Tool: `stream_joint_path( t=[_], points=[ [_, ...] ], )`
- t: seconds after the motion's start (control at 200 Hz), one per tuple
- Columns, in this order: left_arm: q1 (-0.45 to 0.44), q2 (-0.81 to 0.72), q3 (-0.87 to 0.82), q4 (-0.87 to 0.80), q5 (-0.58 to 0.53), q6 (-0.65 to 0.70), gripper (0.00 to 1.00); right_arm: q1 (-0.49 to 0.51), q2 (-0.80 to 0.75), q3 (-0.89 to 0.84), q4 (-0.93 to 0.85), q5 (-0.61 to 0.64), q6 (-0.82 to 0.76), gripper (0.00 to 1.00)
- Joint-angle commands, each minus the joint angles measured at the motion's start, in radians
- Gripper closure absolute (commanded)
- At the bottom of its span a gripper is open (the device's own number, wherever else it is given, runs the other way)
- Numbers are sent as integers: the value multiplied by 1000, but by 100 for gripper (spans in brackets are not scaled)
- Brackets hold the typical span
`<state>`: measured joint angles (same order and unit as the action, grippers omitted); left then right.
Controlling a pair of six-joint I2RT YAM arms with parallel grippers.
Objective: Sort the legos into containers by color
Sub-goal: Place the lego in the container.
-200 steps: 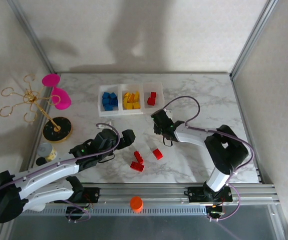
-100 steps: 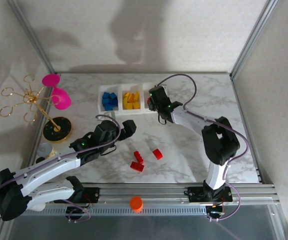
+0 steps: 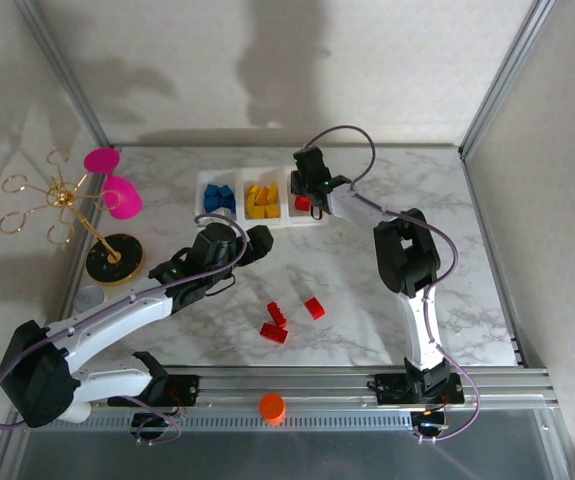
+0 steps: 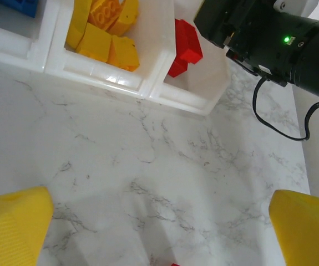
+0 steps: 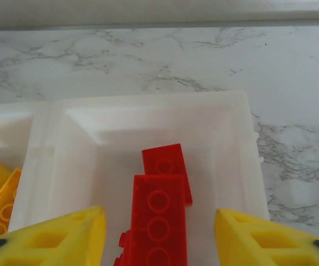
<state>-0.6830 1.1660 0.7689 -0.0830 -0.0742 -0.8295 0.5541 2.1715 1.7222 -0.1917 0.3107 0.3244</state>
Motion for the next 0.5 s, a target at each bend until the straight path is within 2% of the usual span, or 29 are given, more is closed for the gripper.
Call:
stream_joint_path(
  t=[0.0, 0.491],
  points=[
    [9, -20, 20, 23, 29, 15, 0, -6, -79, -31, -3, -34, -18, 41],
    [-34, -179, -111, -27, 55, -41, 0, 100, -516, -559, -5, -88, 74, 28]
  ],
)
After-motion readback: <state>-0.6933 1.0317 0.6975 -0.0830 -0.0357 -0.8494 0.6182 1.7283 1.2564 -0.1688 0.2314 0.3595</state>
